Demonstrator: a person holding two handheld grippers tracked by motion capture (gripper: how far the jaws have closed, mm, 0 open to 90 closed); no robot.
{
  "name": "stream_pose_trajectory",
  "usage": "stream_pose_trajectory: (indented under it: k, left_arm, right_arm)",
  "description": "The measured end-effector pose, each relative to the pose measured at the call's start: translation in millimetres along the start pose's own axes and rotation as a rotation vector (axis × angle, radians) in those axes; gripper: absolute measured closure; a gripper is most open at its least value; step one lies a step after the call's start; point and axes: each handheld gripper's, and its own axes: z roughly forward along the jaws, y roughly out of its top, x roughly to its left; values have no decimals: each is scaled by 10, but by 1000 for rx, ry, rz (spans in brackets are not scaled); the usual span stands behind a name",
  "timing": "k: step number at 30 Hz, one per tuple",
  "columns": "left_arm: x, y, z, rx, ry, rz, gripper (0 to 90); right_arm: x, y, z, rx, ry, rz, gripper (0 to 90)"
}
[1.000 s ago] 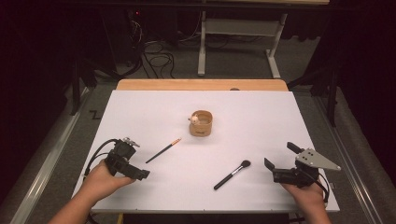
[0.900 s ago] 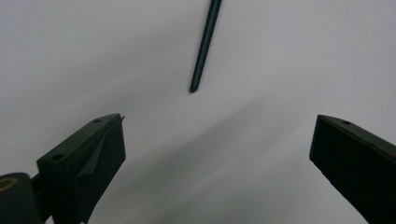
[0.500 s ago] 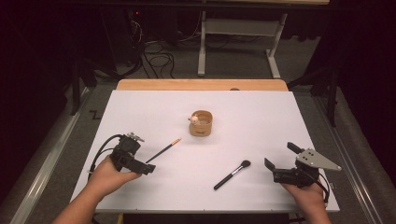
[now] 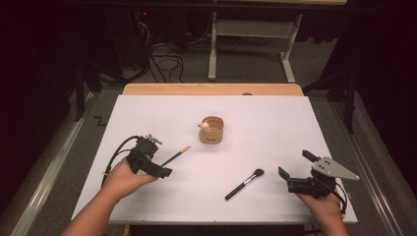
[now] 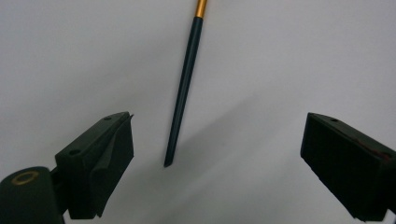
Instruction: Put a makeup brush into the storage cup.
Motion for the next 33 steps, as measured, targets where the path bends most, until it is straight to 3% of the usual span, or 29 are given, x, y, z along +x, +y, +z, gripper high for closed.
stream_pose_trajectory:
  k: [26, 33]
  left_arm:
    - [71, 319, 139, 43, 22, 48, 182]
    - [108, 316, 182, 55, 25, 62, 280]
  right_arm:
    - [-13, 0, -19, -5, -5, 8, 3]
    - [-17, -4, -22, -4, -5, 10, 4]
